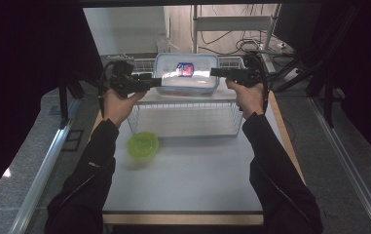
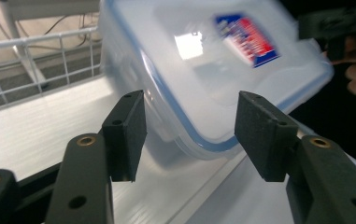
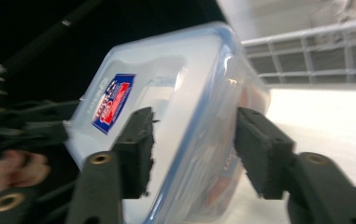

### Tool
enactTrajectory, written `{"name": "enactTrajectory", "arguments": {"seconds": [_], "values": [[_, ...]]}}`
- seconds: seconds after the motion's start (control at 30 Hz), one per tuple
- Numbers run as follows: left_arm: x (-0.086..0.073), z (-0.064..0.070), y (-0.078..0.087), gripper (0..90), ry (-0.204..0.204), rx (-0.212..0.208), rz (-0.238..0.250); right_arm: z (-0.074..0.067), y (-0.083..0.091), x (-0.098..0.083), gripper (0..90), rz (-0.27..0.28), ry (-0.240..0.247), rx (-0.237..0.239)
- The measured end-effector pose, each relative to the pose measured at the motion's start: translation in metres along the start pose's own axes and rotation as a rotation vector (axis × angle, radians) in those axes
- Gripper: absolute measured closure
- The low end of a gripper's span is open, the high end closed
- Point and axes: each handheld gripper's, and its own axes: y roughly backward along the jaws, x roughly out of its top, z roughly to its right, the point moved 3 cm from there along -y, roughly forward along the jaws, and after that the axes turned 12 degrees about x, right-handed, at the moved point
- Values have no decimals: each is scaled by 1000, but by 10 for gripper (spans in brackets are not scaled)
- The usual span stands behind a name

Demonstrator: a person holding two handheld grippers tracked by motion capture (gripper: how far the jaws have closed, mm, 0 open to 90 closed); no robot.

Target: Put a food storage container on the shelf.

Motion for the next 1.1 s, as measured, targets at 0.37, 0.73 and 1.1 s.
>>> {"name": "enactTrajectory", "arguments": {"seconds": [0.37, 0.73, 1.1], "values": [[-16, 9, 23, 526, -87, 28, 97, -20, 15, -13, 695, -11, 244, -130], [-40, 29, 3, 828, -171, 54, 23, -27, 0, -59, 900, -111, 359, -137], [-37, 20, -14, 830, -145, 114, -3, -14, -9, -55, 900, -101, 338, -162]]}}
